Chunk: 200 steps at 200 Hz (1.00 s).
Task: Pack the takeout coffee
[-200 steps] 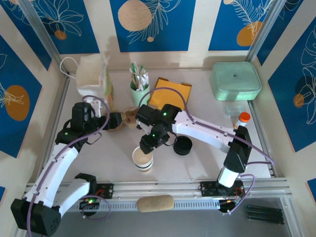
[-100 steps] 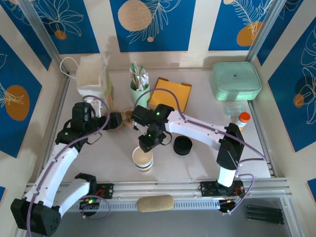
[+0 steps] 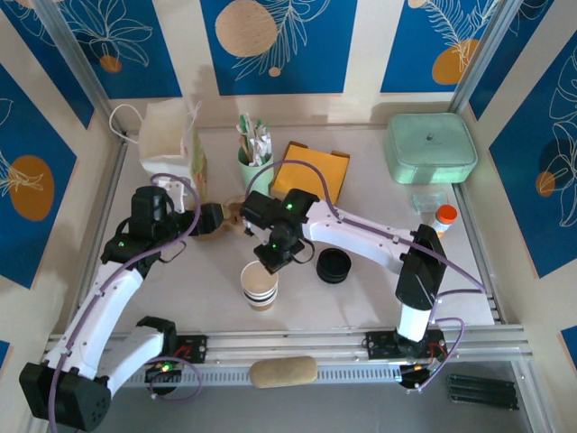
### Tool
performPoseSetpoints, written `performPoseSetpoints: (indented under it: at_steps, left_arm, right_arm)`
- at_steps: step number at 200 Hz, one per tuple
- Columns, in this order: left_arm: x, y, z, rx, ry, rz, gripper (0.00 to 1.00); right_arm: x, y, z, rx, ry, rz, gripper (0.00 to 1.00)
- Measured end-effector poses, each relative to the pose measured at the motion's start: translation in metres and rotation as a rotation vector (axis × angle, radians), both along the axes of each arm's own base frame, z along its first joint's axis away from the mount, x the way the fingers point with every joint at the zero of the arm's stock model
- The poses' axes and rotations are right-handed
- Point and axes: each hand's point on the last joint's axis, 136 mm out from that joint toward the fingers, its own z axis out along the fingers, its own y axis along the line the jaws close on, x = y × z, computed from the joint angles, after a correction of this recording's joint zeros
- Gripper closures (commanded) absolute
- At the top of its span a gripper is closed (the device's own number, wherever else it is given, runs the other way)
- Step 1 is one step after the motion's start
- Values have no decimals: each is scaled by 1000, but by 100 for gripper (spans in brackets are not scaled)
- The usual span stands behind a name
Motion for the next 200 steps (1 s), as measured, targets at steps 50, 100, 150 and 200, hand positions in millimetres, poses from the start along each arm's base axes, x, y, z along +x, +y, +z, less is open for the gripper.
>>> performPoseSetpoints:
  at_steps: [50,100,150,200]
  left_arm:
    - [0,-1,0,-3,1,0,1]
    - [-1,-2,0,-9,4,1,1]
    - [-1,-3,0,-13,7,-1,1]
    - [-1,-4,0,-13,7,-3,0]
  right_arm:
    - [24,-13,-1,-27,-44,-55,100]
    - [55,-31,-1,-51,-95,-122,100]
    - [99,-58,0,-61,-153,-235,100]
    - [140,-88,3,-50,-193,-355,100]
